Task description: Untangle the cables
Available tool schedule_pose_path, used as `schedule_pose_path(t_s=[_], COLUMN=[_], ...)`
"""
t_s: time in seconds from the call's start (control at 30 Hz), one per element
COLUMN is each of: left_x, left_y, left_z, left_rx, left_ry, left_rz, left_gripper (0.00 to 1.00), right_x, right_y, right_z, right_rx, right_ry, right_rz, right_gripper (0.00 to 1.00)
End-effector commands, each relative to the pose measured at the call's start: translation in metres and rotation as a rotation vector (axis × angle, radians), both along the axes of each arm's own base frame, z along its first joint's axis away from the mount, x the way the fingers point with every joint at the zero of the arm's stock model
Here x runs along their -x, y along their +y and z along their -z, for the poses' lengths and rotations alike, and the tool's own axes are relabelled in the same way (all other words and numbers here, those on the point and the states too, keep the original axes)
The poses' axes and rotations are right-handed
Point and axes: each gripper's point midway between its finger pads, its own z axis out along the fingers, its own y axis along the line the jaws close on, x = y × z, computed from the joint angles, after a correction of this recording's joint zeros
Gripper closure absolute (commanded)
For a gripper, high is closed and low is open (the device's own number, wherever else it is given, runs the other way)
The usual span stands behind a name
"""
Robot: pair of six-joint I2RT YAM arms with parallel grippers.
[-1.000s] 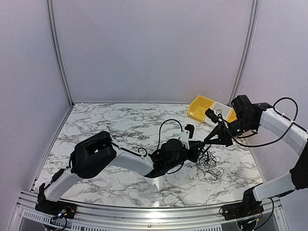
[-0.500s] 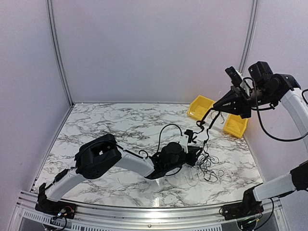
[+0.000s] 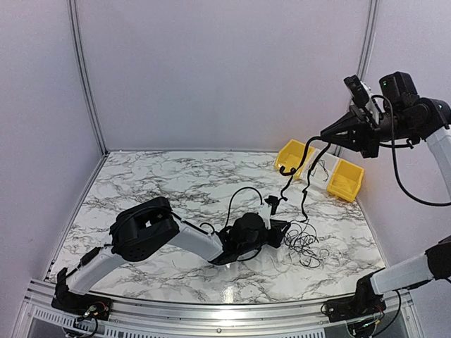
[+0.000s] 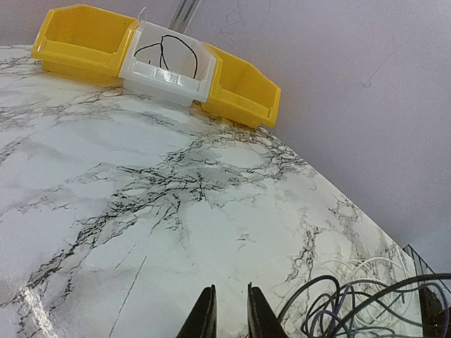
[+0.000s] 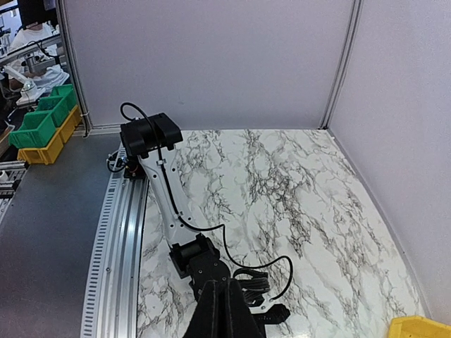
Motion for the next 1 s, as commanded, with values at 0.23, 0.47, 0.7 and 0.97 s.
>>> schedule_pose_path(t_s=[0.23,0.47,0.7,0.97], left_x=[0.003,0.006,0.009,0.022], left_y=[0.005,0.009,0.058,0.124], left_z=[0.01,0.009,-0.037,-0.085], left_rx=[0.009,0.011,0.04,0.069], left_ry=[0.027,0.032,-0.025,-0.11], left_rz=[0.003,0.01,-0.082,-0.16], left_gripper=[0.84,0.84,0.59,0.45], right_x=[0.009,-0.016,-0.044,-0.049], right_y=[-0.004,-0.012,-0.017,-0.017], right_z=[-0.053,-0.075,-0.03,0.01], right_rx=[-0.063,-0.082,-0.039,0.0], right_ry=[-0.151,-0.293,-0.254,-0.17], right_rz=[0.036,0.156,0.253,0.263], right_gripper=[1.0,1.0,1.0,1.0])
